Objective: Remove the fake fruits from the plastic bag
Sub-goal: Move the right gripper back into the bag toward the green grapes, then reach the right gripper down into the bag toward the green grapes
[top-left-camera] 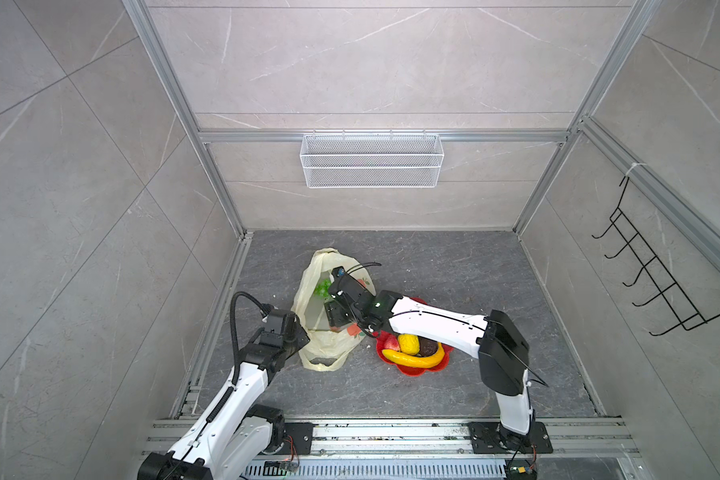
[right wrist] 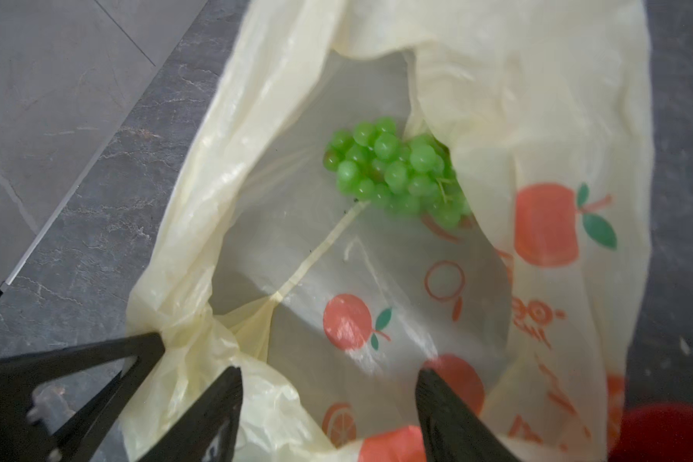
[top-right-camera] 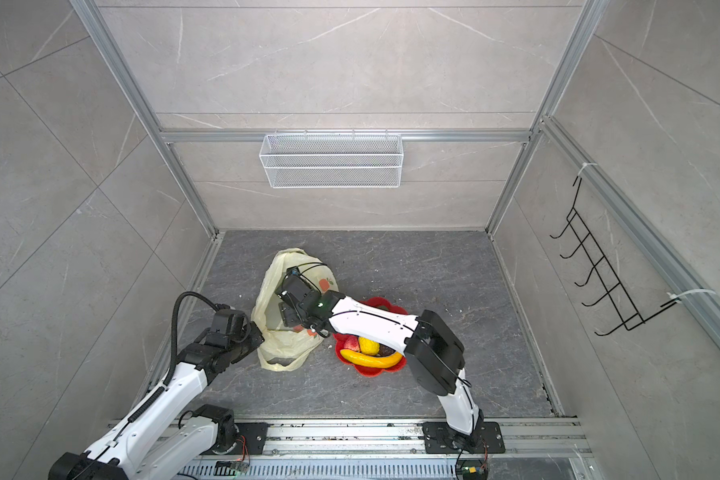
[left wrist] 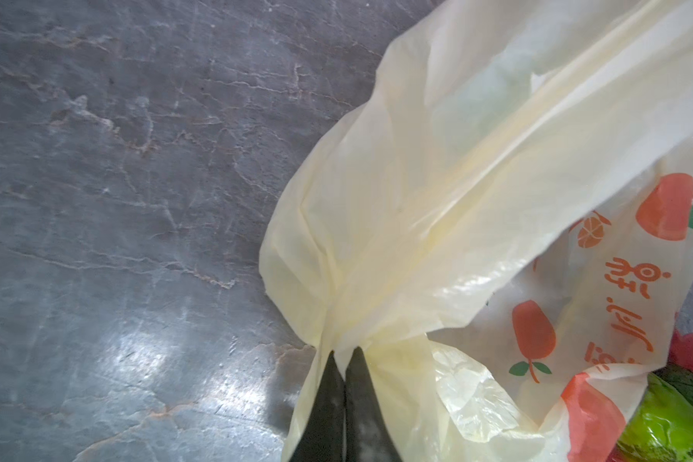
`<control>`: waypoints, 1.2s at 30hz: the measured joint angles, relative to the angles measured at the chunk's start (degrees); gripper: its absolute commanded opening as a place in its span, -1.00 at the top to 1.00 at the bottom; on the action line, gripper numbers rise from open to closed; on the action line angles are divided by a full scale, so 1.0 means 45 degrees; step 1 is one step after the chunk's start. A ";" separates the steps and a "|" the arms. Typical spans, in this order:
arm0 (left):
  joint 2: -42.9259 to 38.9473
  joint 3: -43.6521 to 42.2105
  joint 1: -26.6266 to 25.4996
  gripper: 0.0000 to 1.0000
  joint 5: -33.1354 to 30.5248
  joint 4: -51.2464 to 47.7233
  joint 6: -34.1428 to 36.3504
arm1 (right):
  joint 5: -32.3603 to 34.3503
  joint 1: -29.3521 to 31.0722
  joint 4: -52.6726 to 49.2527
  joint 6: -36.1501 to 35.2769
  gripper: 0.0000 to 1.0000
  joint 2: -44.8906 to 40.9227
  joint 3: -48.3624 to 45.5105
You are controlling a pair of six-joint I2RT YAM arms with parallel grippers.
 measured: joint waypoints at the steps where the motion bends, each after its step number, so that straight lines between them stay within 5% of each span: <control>1: -0.0146 -0.0044 0.0005 1.00 -0.0049 -0.0068 -0.0024 | -0.0019 -0.0010 -0.0049 -0.0452 -0.52 0.0350 0.0495; 18: -0.1103 -0.0068 0.0005 1.00 -0.0670 -0.1195 -0.0384 | -0.2395 -0.1481 -0.1846 -0.7266 -0.53 0.5047 0.6047; 36: -0.1608 -0.0063 0.0335 1.00 -0.0986 -0.1972 -0.0398 | -0.2934 -0.2273 -0.3963 -0.9942 -0.73 0.8534 1.1429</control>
